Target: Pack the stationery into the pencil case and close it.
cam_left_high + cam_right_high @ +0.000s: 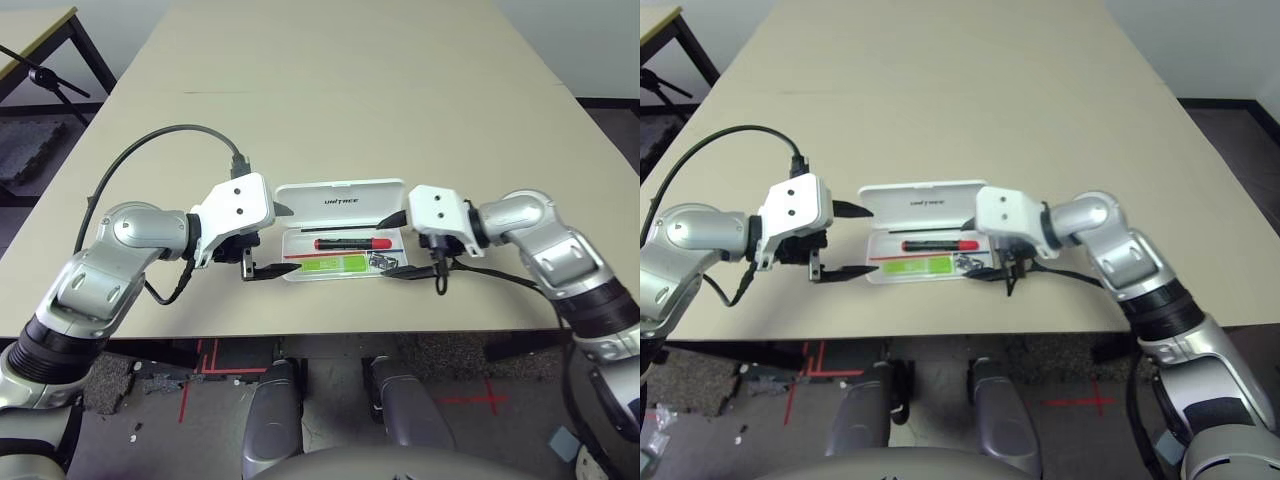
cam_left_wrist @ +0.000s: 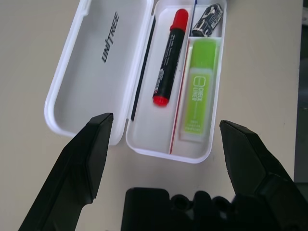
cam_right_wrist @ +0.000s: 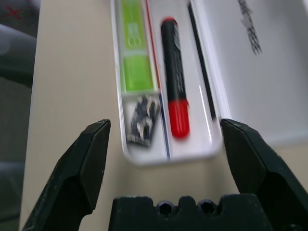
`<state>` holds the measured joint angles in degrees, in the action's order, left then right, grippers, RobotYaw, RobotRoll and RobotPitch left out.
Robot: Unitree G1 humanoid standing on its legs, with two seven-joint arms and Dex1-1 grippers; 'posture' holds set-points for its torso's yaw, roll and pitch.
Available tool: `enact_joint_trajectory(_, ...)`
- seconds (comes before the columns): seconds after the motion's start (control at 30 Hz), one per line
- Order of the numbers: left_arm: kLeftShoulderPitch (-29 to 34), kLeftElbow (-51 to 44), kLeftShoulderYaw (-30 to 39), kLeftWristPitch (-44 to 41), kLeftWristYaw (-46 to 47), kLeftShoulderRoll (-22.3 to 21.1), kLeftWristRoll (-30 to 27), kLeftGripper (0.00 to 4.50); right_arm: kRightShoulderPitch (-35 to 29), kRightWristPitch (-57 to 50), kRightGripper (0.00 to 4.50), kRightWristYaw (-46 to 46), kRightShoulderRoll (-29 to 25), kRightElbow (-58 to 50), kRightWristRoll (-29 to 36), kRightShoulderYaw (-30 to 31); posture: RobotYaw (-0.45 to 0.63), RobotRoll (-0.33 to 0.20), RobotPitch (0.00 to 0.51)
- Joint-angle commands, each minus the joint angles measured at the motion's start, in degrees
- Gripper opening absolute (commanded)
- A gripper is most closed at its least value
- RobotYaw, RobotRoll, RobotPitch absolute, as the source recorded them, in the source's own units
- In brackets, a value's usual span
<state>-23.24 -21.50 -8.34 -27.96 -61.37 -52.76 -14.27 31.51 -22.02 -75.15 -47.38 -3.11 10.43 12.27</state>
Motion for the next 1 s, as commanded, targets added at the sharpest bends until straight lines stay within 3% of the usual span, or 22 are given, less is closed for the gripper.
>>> enact_joint_trajectory(0.03, 0.82, 0.25, 0.84, 0.64, -0.5, -1.11, 0.47, 4.5, -2.47, -3.39, 4.47, -2.9, -3.63, 1.24, 4.09, -4.1, -0.06, 0.0, 0.13)
enact_joint_trajectory(0.27, 0.88, 0.56, 1.37, 0.74, -0.94, -1.78, 0.41, 4.5, -5.82, -2.79, 4.47, -5.66, -10.04, 6.52, 5.69, -8.65, -0.06, 0.0, 0.128)
enact_joint_trajectory(0.47, 1.2, 0.7, 1.56, 0.35, -1.49, -2.85, 0.03, 4.5, -7.46, -4.73, 4.47, -4.37, -9.18, 4.79, 7.77, -9.84, -0.07, 0.0, 0.126)
enact_joint_trajectory(0.57, 1.37, 0.69, 1.71, 0.17, -1.65, -3.14, -0.19, 3.93, -8.05, -5.47, 4.5, -3.4, -8.65, 3.72, 8.28, -9.69, -0.07, 0.0, 0.126)
enact_joint_trajectory(0.9, 2.77, 10.54, 1.61, 7.64, -0.9, -3.21, 4.28, 0.06, -7.56, -5.6, 4.5, -2.29, -7.78, 3.25, 8.19, -9.0, -0.07, 0.0, 0.122)
enact_joint_trajectory(1.0, 2.52, 16.14, 1.42, 12.31, 1.13, -2.31, 7.58, 0.02, -7.69, -5.65, 4.5, -2.21, -7.88, 3.03, 8.2, -9.04, -0.07, 0.0, 0.124)
